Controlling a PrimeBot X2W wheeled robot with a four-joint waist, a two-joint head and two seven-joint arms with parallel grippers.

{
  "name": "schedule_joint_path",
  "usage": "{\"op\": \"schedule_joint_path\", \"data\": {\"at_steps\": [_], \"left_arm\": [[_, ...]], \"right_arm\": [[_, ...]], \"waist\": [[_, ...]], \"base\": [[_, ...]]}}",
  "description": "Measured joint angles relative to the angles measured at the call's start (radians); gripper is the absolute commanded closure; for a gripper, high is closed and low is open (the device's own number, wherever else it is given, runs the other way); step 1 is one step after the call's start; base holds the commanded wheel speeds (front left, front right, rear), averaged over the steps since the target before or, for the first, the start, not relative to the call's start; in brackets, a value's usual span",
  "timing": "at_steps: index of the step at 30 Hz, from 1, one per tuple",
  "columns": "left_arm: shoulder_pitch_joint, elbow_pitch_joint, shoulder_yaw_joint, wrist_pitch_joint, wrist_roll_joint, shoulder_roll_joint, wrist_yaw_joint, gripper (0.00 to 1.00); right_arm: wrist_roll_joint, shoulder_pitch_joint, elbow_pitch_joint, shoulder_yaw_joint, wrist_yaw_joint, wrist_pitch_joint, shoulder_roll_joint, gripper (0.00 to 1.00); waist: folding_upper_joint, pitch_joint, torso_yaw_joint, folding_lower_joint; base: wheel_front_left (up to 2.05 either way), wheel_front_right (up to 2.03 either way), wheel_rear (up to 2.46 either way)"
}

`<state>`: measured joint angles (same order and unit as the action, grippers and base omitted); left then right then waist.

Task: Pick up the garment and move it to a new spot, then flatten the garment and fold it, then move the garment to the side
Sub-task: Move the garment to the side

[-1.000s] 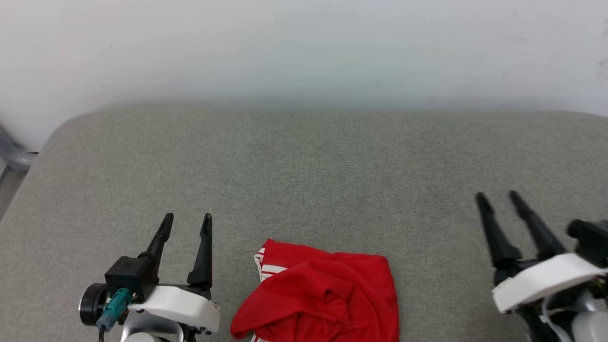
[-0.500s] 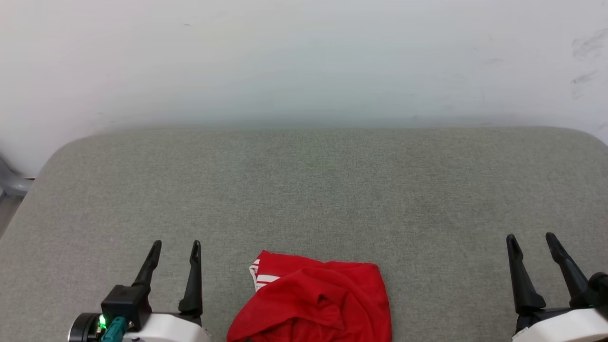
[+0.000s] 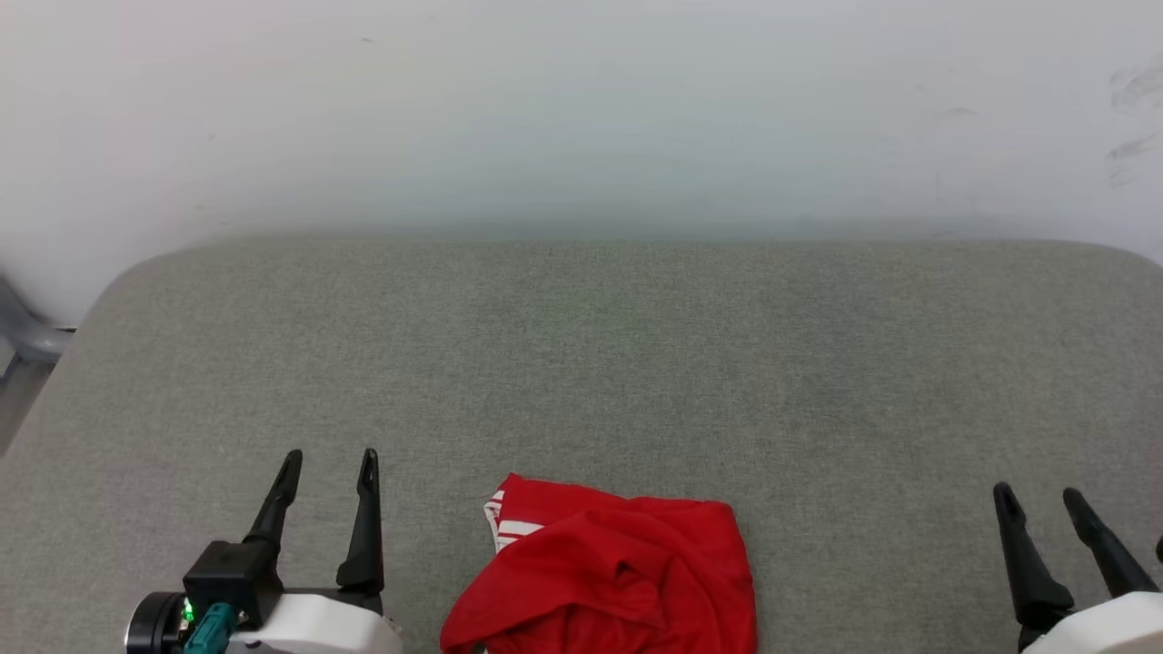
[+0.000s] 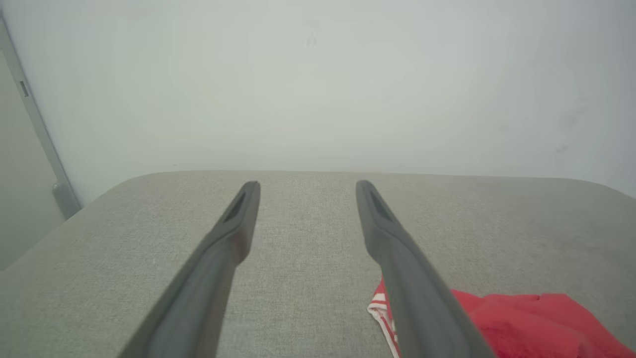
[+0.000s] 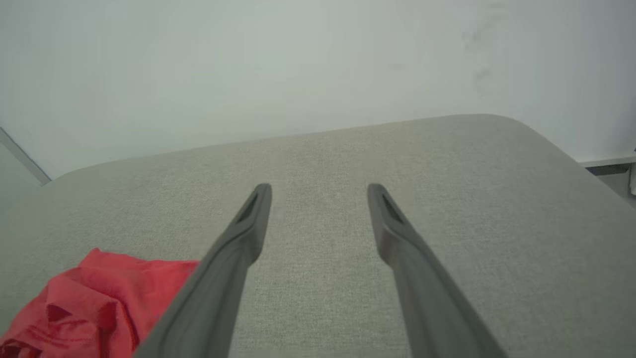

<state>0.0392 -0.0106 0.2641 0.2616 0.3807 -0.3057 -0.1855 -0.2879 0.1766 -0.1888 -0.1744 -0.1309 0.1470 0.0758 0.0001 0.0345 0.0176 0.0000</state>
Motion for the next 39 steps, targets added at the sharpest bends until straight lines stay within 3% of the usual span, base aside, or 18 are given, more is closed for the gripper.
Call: {"op": "schedule_joint_path", "data": {"at_steps": [3,6,9,12,18,30,31,32,39], "left_arm": [[-0.011,0.007,-0.010,0.001,-0.007,0.008,0.009,0.00],[-0.032,0.013,-0.012,0.001,-0.017,0.023,0.019,0.00],[-0.055,0.023,-0.013,0.001,-0.026,0.038,0.032,0.00],[-0.080,0.028,-0.014,0.001,-0.035,0.062,0.044,0.00],[-0.118,0.030,-0.022,0.001,-0.054,0.108,0.071,0.00],[-0.154,0.007,-0.064,0.001,-0.096,0.181,0.128,0.00],[-0.157,0.006,-0.069,0.001,-0.097,0.186,0.133,0.00],[-0.159,0.003,-0.074,0.001,-0.100,0.188,0.136,0.00],[-0.156,-0.016,-0.103,0.001,-0.123,0.201,0.160,0.00]], "right_arm": [[-0.093,0.000,0.032,-0.028,0.000,0.119,0.023,0.00],[-0.190,0.002,0.068,-0.031,0.000,0.306,0.060,0.00],[-0.278,0.005,0.072,-0.010,0.000,0.470,0.086,0.00],[-0.321,-0.003,0.062,0.026,0.000,0.565,0.092,0.00],[-0.374,-0.070,0.086,0.152,0.000,0.620,0.080,0.00],[-0.433,-0.191,0.325,0.308,-0.003,0.592,0.108,0.00],[-0.435,-0.196,0.337,0.312,-0.004,0.591,0.108,0.38],[-0.437,-0.201,0.349,0.318,-0.006,0.587,0.110,1.00],[-0.446,-0.225,0.332,0.390,-0.001,0.503,0.130,1.00]], "waist": [[0.0000,-0.010,0.015,0.0000],[0.0000,-0.022,0.036,0.0000],[0.0000,-0.047,0.057,0.0000],[0.0000,-0.078,0.084,0.0000],[0.0000,-0.149,0.137,0.0000],[0.0000,-0.259,0.201,0.0001],[0.0000,-0.262,0.202,0.0000],[0.0000,-0.263,0.202,0.0000],[0.0000,-0.239,0.183,0.0001]], "base": [[0.00,0.00,0.00],[0.00,0.00,0.00],[0.00,0.00,0.00],[0.00,0.00,0.00],[0.00,0.00,0.00],[0.00,0.00,0.00],[0.00,0.00,0.00],[0.00,0.00,0.00],[0.00,0.00,0.00]]}}
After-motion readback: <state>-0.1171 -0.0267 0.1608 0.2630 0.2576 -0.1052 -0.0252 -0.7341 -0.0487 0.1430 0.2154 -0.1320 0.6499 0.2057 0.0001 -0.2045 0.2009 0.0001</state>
